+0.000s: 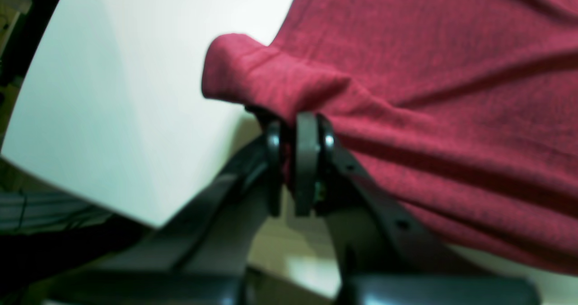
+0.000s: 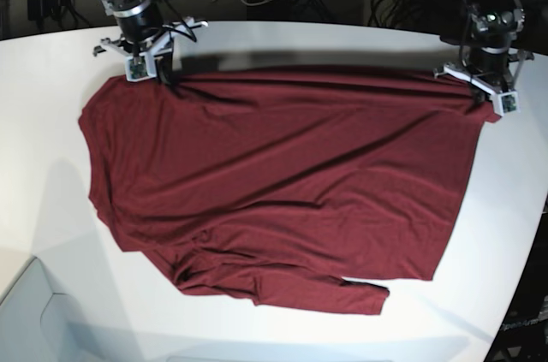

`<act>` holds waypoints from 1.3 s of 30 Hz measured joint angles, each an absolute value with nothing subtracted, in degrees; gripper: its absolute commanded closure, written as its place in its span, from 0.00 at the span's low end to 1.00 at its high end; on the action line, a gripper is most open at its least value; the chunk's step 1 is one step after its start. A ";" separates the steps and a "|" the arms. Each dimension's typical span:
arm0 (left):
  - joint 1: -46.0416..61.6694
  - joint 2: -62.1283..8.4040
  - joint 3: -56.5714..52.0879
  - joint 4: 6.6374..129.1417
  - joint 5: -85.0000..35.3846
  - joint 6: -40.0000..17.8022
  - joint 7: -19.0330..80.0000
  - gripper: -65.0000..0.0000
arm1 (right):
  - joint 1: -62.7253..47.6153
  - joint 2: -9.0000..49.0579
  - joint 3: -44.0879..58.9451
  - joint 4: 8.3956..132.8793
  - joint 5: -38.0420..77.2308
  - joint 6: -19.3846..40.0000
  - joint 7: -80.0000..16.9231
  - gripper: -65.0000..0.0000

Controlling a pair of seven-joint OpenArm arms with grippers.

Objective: Layout the t-shirt on the table in an organized manner, then fold the t-shirt properly

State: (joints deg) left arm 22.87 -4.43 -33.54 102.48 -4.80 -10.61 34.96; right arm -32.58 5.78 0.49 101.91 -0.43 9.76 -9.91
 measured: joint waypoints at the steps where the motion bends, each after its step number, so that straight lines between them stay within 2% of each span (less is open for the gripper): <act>1: 23.53 -4.43 -33.56 102.67 -4.80 -10.59 34.96 1.00 | -33.34 6.33 0.32 101.93 -0.43 9.74 -9.87 1.00; 13: 28.60 -4.40 -33.61 102.76 -5.04 -10.76 34.57 1.00 | -38.50 10.02 0.03 102.00 -0.21 9.91 -9.85 1.00; 24: 28.49 -3.97 -33.61 106.72 -4.99 -10.76 34.94 1.00 | -38.96 10.26 0.10 102.80 -0.23 9.93 -9.91 1.00; 30: 25.67 -4.14 -33.61 106.76 -4.60 -10.74 35.07 1.00 | -38.92 10.28 0.43 107.20 -0.23 9.87 -9.89 1.00; 39: 21.15 -4.45 -33.58 106.39 -4.64 -10.76 35.29 1.00 | -36.51 10.66 0.40 107.33 -0.21 10.02 -9.89 1.00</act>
